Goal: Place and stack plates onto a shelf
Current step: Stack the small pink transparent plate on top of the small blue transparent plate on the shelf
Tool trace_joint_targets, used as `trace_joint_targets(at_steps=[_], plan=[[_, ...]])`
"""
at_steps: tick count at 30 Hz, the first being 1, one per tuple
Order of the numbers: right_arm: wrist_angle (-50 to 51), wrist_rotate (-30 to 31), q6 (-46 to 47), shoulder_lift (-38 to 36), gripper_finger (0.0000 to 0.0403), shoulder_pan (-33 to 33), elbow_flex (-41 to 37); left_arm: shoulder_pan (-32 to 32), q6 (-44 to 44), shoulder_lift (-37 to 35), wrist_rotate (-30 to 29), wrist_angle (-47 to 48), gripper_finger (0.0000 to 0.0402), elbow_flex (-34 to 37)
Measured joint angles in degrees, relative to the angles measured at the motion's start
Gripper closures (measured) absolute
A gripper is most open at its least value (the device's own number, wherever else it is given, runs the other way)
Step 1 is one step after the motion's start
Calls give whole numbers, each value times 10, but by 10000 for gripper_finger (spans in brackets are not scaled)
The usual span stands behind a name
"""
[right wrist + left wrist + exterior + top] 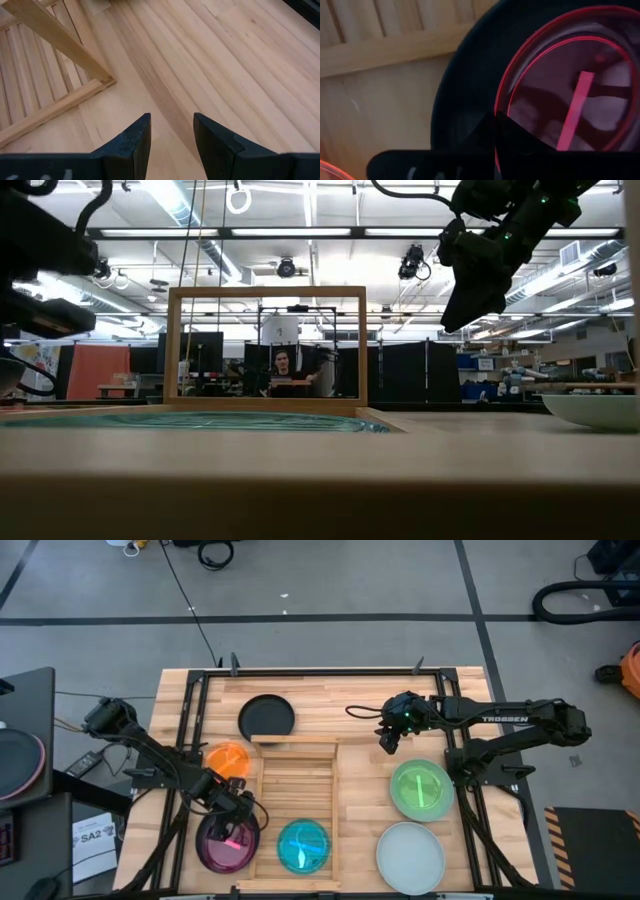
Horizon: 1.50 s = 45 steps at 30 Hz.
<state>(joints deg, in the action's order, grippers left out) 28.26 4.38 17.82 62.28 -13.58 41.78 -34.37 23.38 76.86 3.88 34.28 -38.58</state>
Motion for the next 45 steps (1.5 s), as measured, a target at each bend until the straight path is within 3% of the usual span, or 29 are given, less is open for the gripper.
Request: trace_joint_targets(at_steps=[15,25,45], plan=[[0,0,0,0,249,0,0,1,-2,0,-13,172,399,-110],[-1,0,0,0,250,0,0,7,-72,0,-35,253,399,-184],[-1,0,0,0,249,0,0,137,-142,0,-35,280,400,-286]])
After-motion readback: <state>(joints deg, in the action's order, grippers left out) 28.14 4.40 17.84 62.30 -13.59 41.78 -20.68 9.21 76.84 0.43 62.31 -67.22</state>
